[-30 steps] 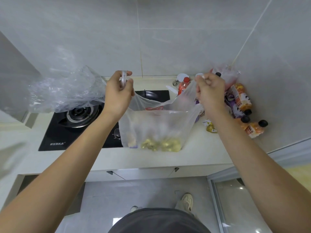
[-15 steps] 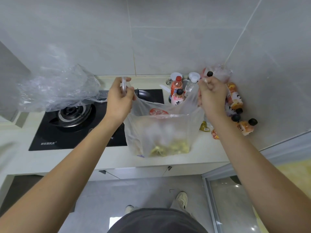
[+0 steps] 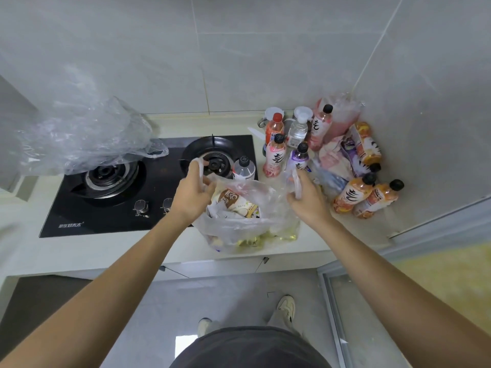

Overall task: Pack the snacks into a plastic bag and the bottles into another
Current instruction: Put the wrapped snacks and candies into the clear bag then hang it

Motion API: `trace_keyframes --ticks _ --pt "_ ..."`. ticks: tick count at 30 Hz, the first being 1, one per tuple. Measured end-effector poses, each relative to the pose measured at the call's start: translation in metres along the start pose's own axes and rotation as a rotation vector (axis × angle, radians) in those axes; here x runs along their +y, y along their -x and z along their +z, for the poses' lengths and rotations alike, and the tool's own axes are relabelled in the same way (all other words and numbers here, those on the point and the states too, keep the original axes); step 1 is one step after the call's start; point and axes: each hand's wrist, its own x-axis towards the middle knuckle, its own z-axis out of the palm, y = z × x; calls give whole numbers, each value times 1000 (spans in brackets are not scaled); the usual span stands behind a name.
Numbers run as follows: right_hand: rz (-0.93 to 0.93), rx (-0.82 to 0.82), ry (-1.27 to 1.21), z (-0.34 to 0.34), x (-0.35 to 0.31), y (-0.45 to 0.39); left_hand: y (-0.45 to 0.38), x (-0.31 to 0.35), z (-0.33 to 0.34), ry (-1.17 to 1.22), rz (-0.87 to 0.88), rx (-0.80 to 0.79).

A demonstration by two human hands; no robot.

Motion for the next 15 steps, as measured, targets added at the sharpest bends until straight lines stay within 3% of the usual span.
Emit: trace_keyframes --ticks 6,9,15 --pt "127 -122 -9 16 24 6 9 -29 4 -30 -105 -98" --pt "148 -51 -44 19 28 7 8 -34 -1 -146 -139 -6" --pt "80 104 -75 10 15 11 15 -16 -14 -260 -14 225"
